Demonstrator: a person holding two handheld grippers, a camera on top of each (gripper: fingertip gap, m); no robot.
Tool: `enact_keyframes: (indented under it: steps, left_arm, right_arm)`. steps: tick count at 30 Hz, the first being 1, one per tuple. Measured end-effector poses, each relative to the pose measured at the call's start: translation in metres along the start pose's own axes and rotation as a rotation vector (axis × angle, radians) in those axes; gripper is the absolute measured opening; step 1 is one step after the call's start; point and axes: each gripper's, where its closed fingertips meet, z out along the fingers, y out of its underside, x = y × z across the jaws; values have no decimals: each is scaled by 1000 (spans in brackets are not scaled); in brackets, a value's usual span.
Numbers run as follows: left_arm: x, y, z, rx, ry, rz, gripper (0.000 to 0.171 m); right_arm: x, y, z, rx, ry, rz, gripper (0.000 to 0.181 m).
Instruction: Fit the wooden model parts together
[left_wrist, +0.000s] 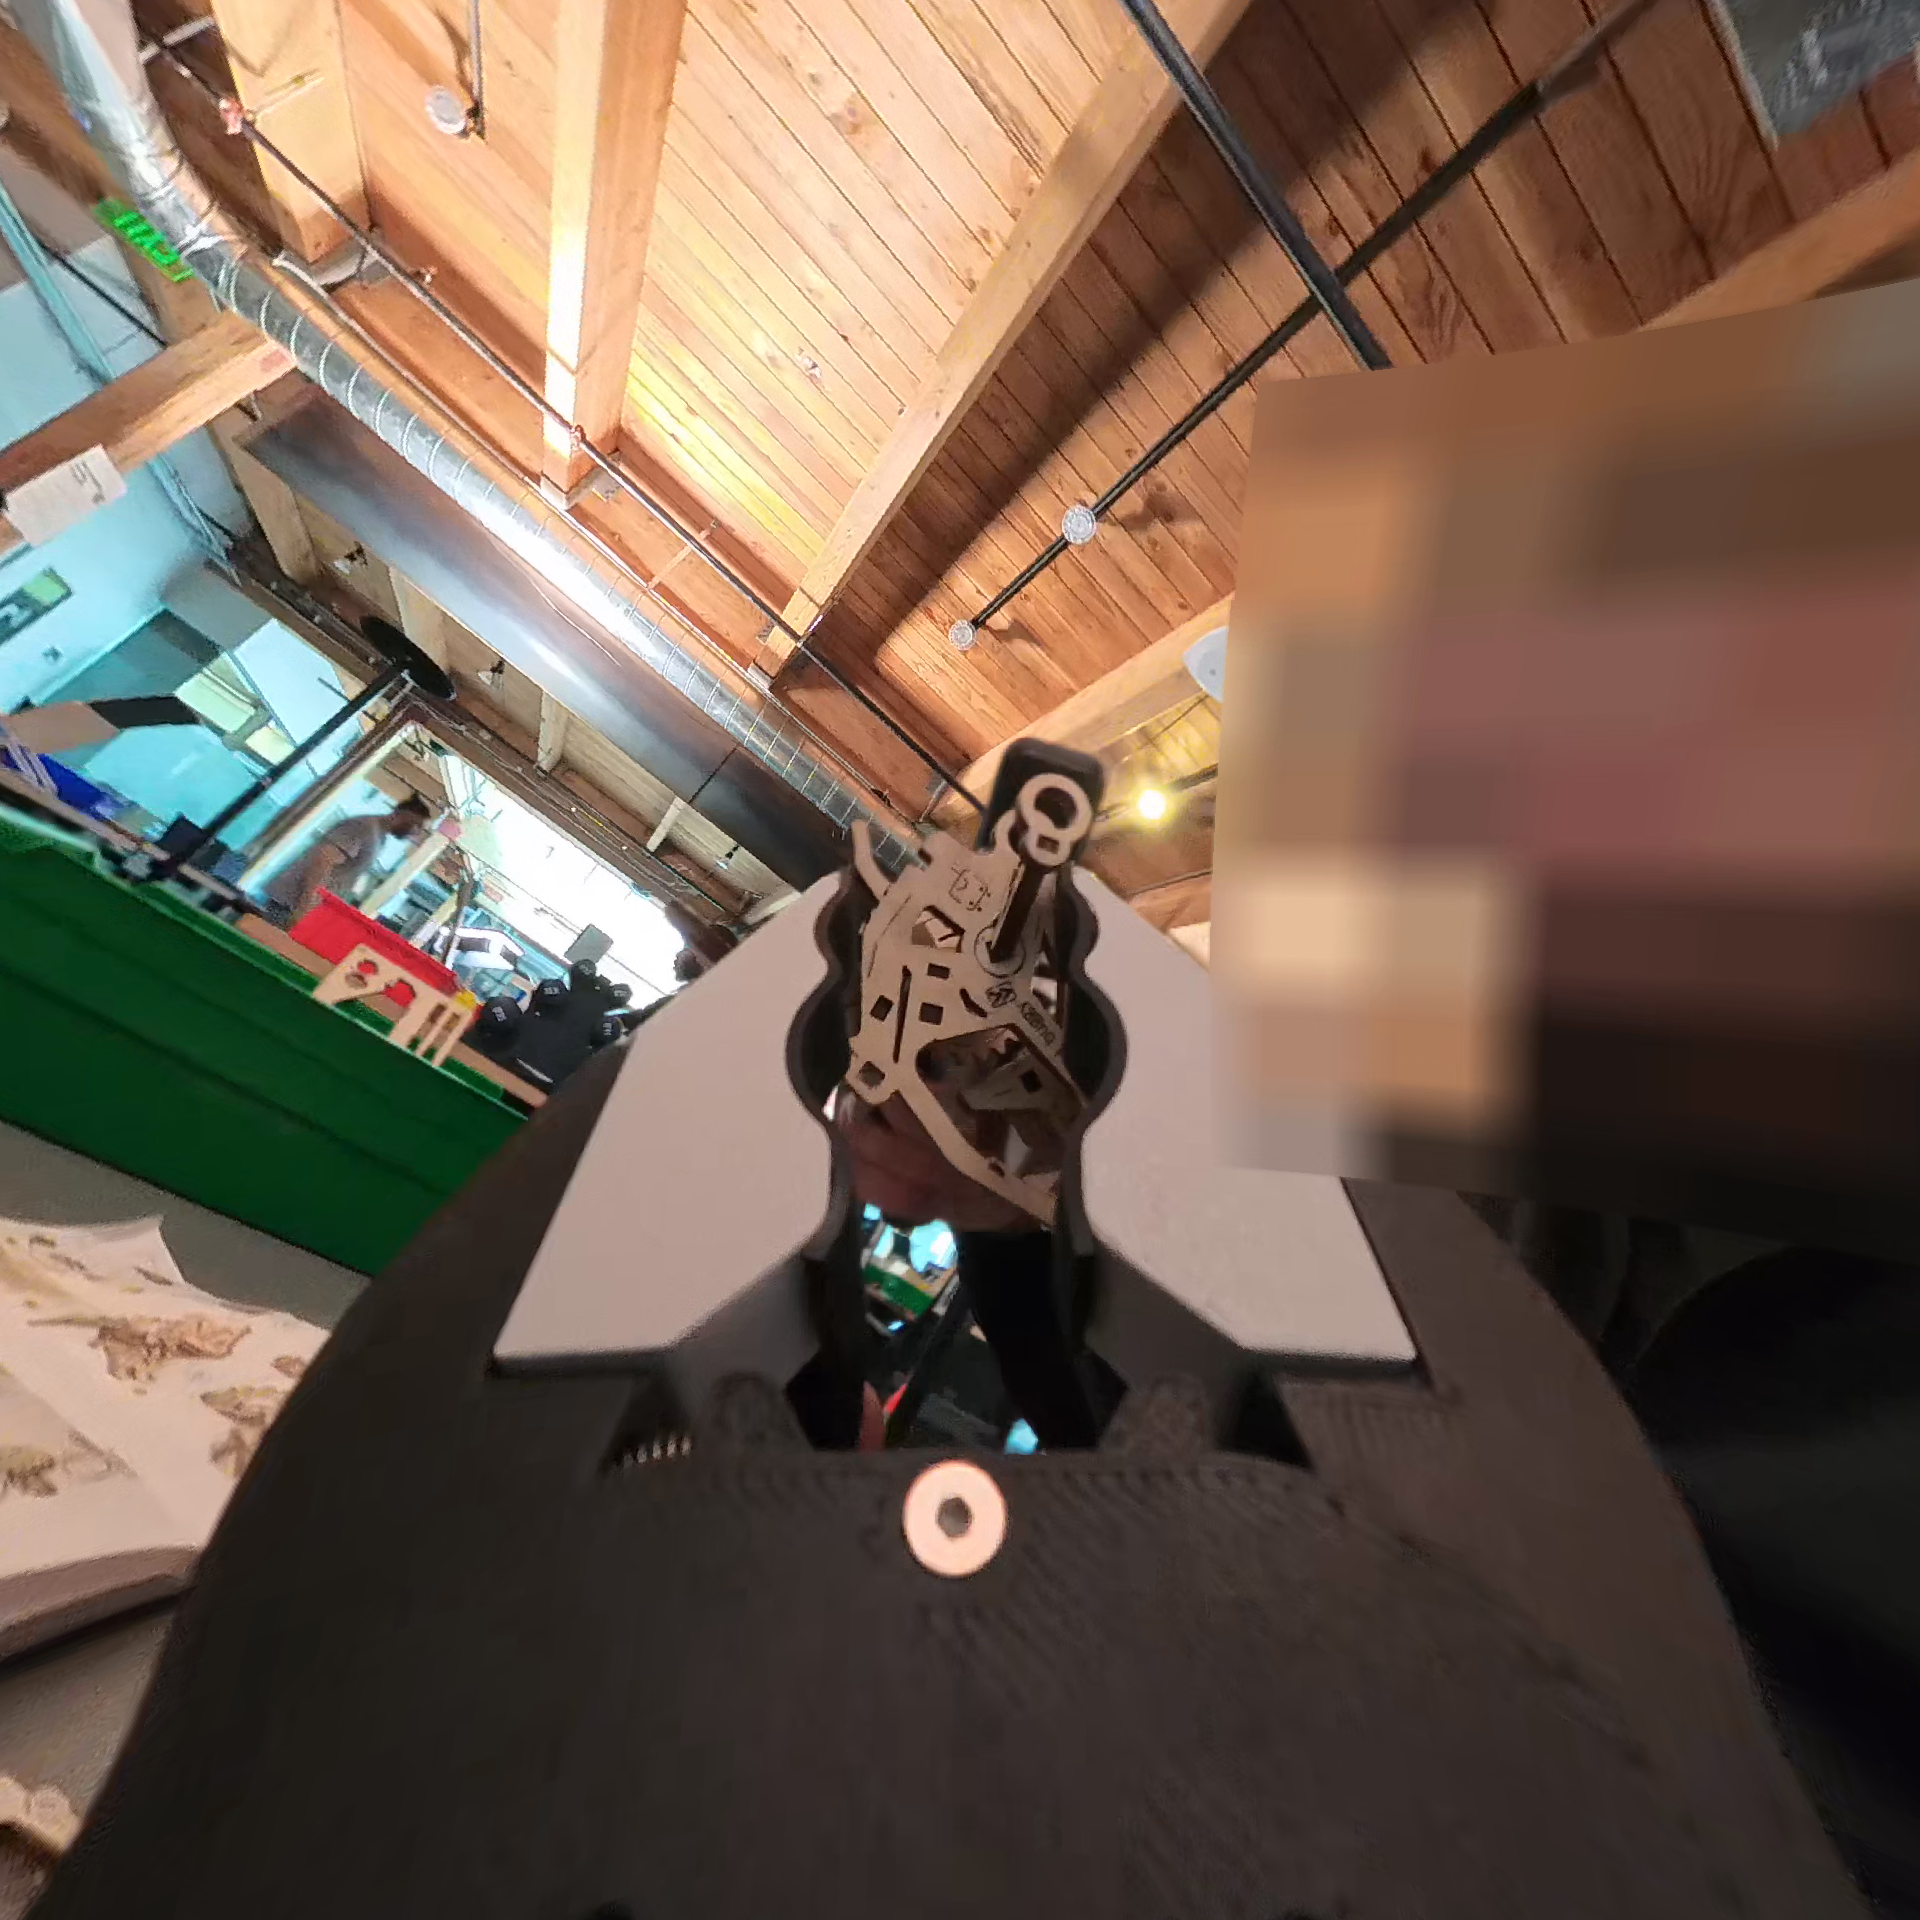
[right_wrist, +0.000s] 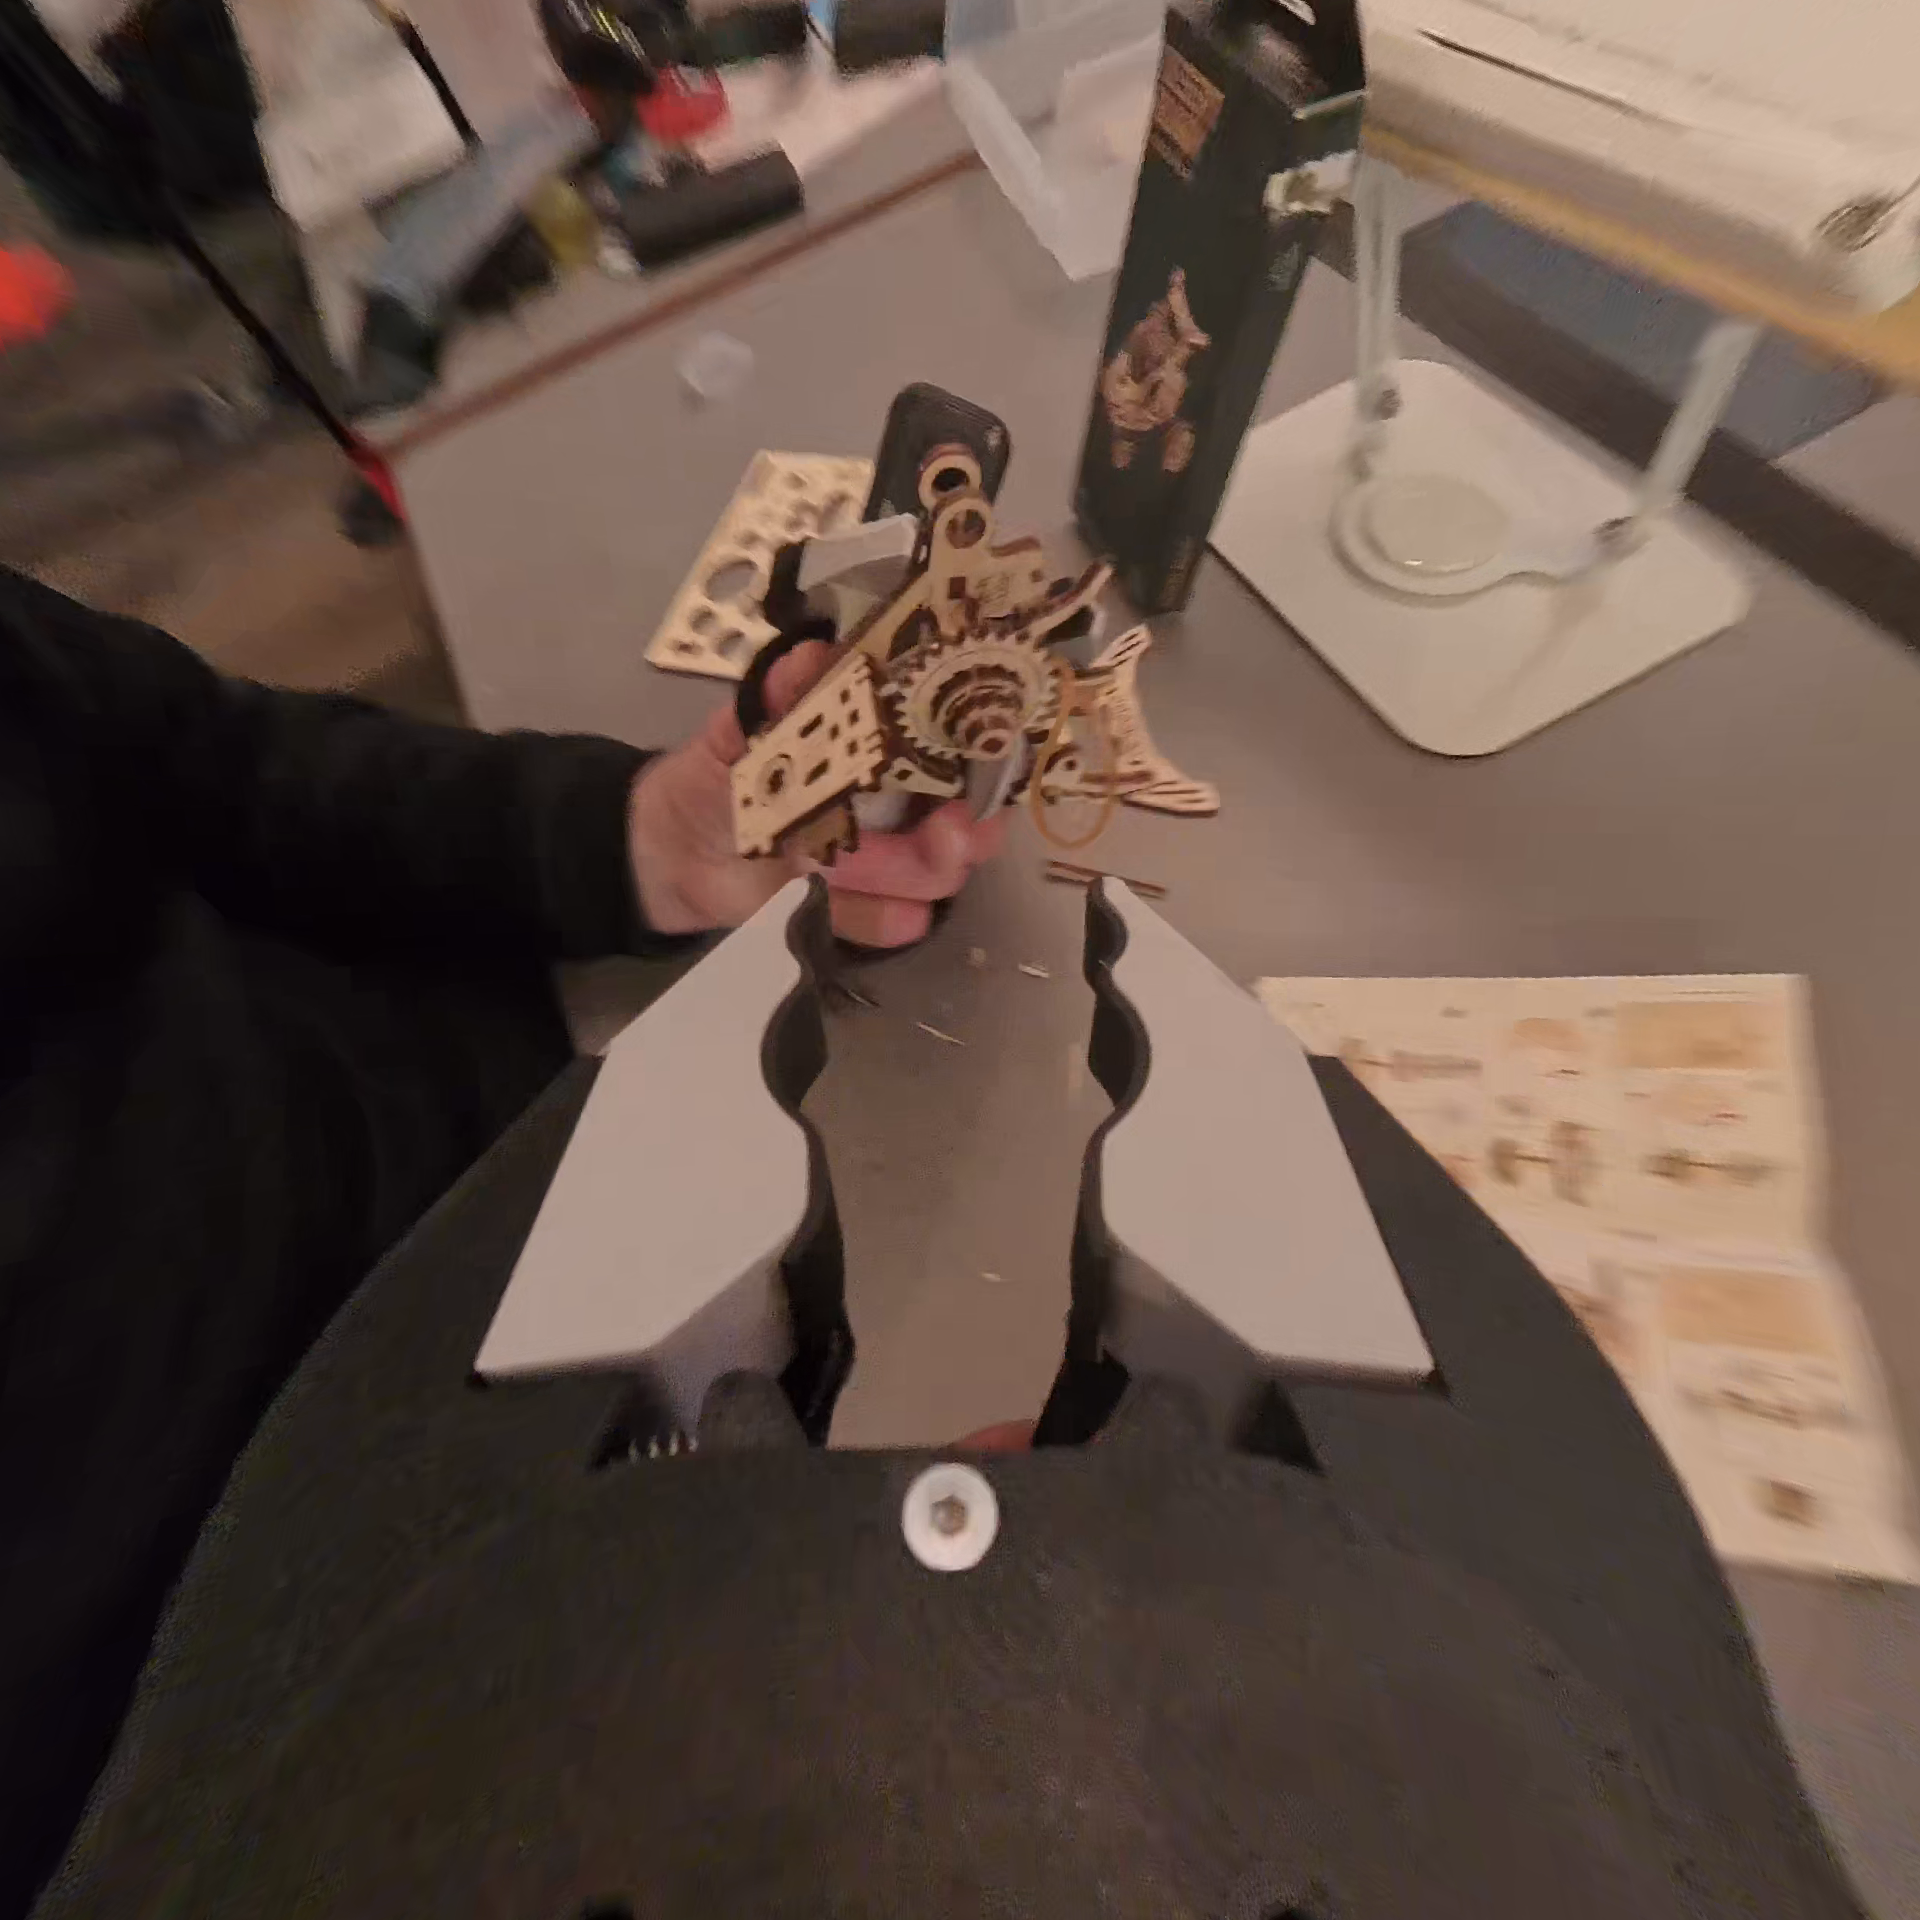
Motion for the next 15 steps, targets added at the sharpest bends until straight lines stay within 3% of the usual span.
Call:
enact_keyframes:
  steps: [1, 4, 7, 12, 15]
  left_arm:
    - [4, -1, 2, -4, 4, 30, 35]
    - [10, 1, 9, -39, 0, 108, 35]
    - [18, 5, 15, -70, 9, 170, 35]
    - [28, 14, 22, -119, 34, 239, 35]
    - [35, 16, 26, -138, 52, 284, 36]
  right_arm:
    - [-7, 4, 4, 28, -48, 47, 50]
    - [-22, 7, 15, 123, -136, 155, 62]
    - [-34, -5, 17, 256, -232, 241, 51]
    - [-38, -9, 23, 304, -231, 204, 42]
    - [-42, -8, 24, 315, -238, 156, 28]
